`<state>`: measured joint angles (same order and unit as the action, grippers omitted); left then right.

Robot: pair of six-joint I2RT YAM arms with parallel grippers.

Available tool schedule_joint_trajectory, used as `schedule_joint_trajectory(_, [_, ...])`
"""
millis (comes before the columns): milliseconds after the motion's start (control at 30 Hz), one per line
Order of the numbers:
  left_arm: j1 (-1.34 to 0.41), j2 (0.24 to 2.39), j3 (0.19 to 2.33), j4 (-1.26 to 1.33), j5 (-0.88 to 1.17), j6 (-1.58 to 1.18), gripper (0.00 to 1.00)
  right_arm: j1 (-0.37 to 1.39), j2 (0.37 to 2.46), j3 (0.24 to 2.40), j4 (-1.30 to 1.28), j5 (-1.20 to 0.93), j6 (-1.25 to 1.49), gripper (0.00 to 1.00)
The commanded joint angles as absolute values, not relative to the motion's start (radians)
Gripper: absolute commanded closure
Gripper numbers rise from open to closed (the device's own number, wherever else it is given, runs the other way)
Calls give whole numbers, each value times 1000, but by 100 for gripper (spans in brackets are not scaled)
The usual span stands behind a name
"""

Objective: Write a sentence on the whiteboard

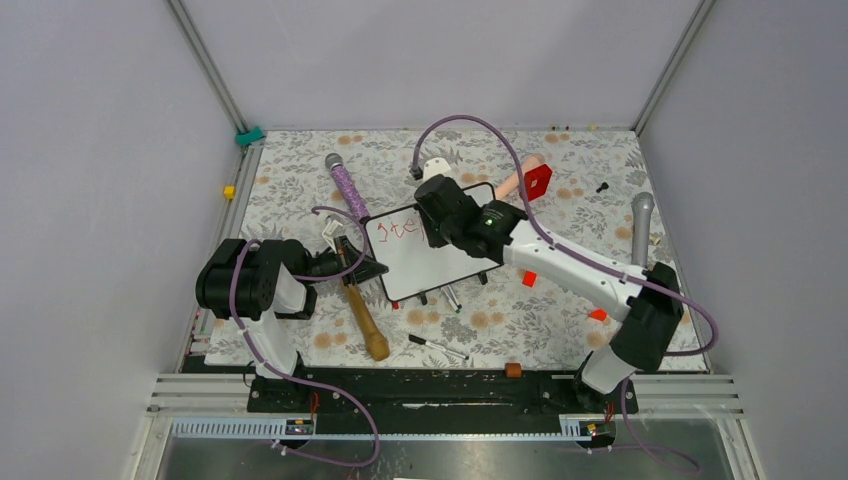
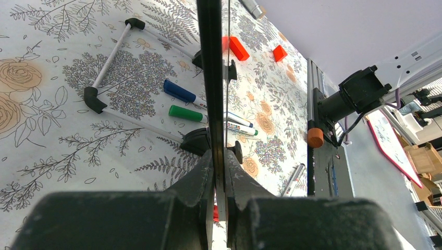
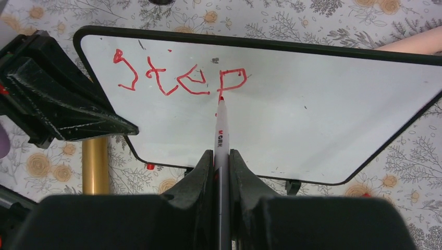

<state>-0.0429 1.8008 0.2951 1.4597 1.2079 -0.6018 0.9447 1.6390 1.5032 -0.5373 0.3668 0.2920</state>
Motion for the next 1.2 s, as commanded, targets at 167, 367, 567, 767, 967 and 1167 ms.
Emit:
schedule_joint_trajectory(167, [-59, 1815, 290, 1473, 1278, -526, 100, 915, 1472, 1416, -446, 355, 313, 100])
schedule_joint_trajectory(367, [-60, 1815, 291, 1474, 1278, -527, 100, 913, 1460, 1407, -437, 383, 302, 100])
schedule_joint_trajectory(567, [-60, 1816, 291, 1474, 1276, -526, 100, 909, 1462, 1508, -435, 423, 245, 100])
schedule_joint_trajectory(767, [-60, 1815, 290, 1473, 1276, -526, 100, 890, 1520, 1690, -456, 523, 196, 100])
schedule_joint_trajectory(967, [-60, 1815, 288, 1473, 1278, -527, 100, 883, 1561, 1799, -469, 574, 144, 100])
schedule_joint_trajectory(1167, [-60, 1815, 289, 1473, 1276, -529, 100, 882, 1398, 1485, -214, 562, 150, 100])
